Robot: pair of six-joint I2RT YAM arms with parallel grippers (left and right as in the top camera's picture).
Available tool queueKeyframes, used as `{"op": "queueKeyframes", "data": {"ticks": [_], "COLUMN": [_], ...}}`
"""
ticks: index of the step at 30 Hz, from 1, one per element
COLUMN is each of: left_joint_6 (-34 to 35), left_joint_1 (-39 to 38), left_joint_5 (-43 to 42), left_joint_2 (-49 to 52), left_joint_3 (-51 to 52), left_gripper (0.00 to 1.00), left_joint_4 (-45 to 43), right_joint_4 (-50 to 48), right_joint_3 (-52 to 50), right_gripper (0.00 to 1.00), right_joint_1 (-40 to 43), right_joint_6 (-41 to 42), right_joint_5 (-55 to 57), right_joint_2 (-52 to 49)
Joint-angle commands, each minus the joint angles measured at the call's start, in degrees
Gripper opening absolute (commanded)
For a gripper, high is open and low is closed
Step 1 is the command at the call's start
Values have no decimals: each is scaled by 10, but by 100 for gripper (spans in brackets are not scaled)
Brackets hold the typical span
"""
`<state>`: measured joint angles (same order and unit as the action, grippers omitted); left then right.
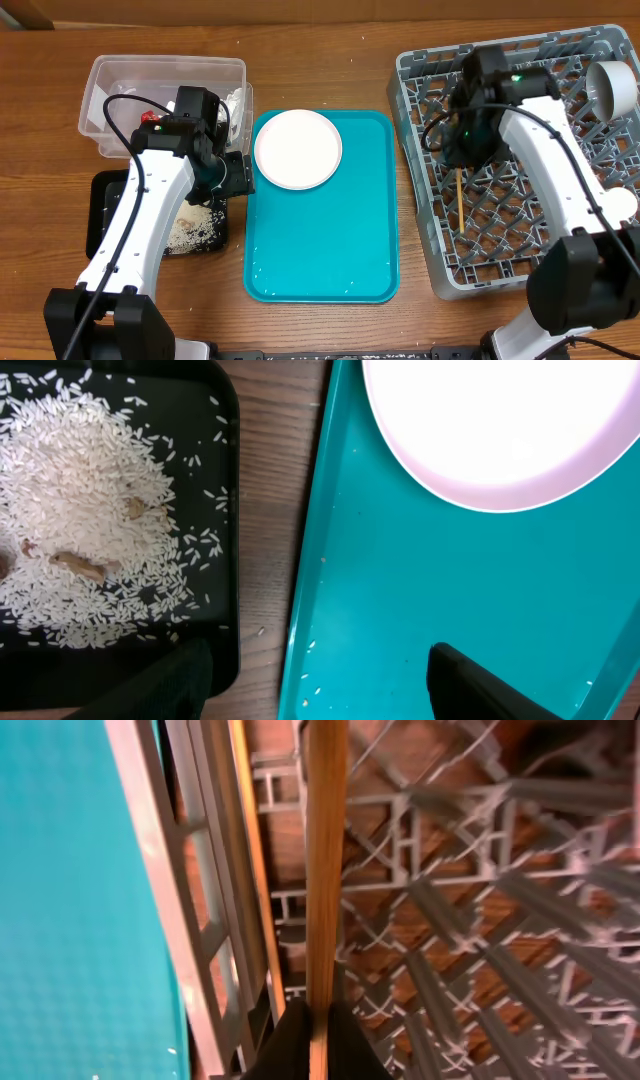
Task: Sort waste into correct bins and load items into the dishwasher
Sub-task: 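Place the second chopstick into the dish rack with the right gripper, then reach the right gripper to the white plate and grasp its rim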
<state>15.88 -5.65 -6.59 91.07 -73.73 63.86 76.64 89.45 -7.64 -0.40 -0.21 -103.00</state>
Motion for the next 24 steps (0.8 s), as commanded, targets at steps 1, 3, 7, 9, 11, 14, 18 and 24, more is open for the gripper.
{"op": "queueKeyframes", "data": {"ticks": [1, 3, 7, 9, 11, 14, 18, 24], "left_joint_6": [-4, -4, -4, -4, -4, -4, -4, -4], "left_joint_1": [-4, -4, -4, -4, -4, -4, -4, -4], "left_joint_5": [6, 6, 6, 6, 6, 6, 6, 6], "left_joint_2": [-4, -4, -4, -4, -4, -4, -4, -4], "left_joint_3": [2, 2, 2, 2, 2, 2, 2, 2], "left_gripper": [71, 71, 72, 72, 72, 72, 73, 73], "left_joint_4": [0, 0, 0, 0, 0, 0, 0, 0], "right_joint_4": [-18, -23, -29, -29, -28, -26, -5, -28], "right_joint_3": [-37, -47, -52, -52, -52, -46, 2, 116], "right_gripper": [4, 4, 5, 15, 27, 29, 35, 42], "right_joint_1": [-3, -3, -3, -3, -3, -3, -4, -16], "right_joint_6": [-39, -40, -40, -40, -39, -37, -15, 22], "right_joint_5": [-61, -61, -61, -61, -61, -62, -64, -122], "right_joint_2": [1, 1, 1, 1, 1, 1, 1, 1]}}
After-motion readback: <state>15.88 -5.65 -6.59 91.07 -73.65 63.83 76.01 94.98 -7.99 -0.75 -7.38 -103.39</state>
